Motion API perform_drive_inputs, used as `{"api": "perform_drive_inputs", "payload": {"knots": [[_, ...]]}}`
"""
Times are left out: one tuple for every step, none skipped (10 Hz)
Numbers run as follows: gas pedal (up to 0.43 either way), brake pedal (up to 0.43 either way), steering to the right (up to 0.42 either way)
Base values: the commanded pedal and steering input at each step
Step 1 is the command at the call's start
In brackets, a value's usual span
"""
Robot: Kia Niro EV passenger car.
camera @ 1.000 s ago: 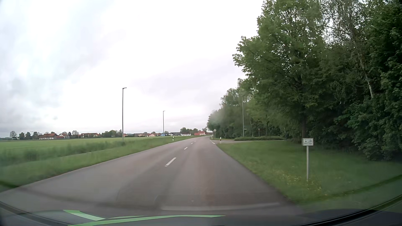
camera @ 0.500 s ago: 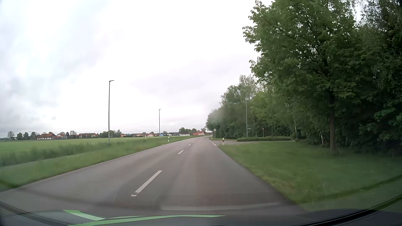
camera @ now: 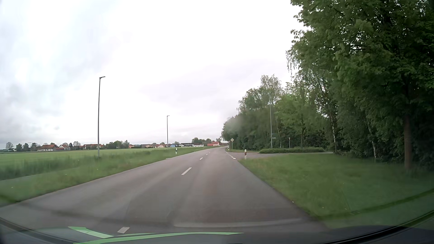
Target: Follow the waypoints while adhering to traffic rules and regulations
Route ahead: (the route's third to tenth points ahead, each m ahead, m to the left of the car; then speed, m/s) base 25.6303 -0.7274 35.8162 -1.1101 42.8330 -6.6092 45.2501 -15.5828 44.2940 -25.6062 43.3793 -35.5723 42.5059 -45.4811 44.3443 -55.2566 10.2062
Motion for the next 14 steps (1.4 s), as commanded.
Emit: {"api": "perform_drive_inputs", "payload": {"knots": [[0.000, 0.018, 0.003], [0.000, 0.024, 0.003], [0.000, 0.030, 0.003], [0.000, 0.043, 0.002], [0.000, 0.049, 0.003], [0.000, 0.061, 0.003], [0.000, 0.067, 0.003], [0.000, 0.061, 0.002], [0.000, 0.067, 0.003], [0.000, 0.085, 0.002], [0.000, 0.104, 0.000], [0.000, 0.116, -0.001], [0.000, 0.140, -0.001], [0.000, 0.165, -0.001]]}}
